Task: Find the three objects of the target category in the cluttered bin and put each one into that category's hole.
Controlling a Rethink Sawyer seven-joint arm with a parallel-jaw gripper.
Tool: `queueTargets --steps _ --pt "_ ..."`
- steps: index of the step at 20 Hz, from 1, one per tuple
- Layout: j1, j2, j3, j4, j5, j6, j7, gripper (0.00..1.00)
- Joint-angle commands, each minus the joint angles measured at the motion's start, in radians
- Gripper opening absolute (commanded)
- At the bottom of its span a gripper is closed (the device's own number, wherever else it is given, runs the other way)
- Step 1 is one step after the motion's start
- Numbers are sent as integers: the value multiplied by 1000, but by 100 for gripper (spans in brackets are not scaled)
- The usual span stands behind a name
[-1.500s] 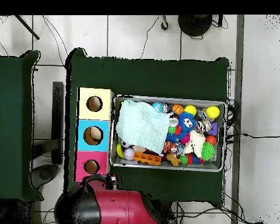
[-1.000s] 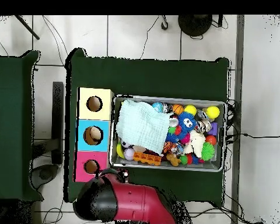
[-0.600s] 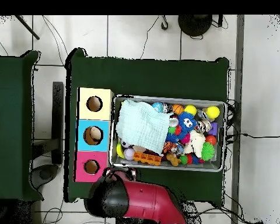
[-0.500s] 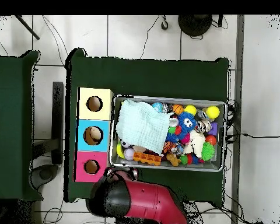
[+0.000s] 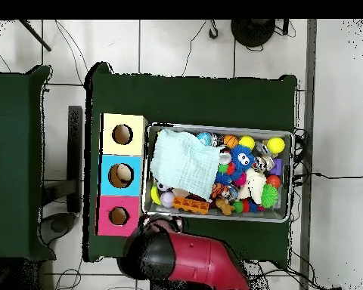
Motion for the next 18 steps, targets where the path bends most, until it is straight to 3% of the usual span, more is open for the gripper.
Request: queueTargets --steps 1,6,14,18 --pt "-73 12 129 -50 -57 -69 -13 100" --pt "-112 21 159 -49 -70 -110 -11 100" --pt "-111 101 179 -84 -112 -128 1 100" --pt "-81 129 150 -105 -138 -150 36 100"
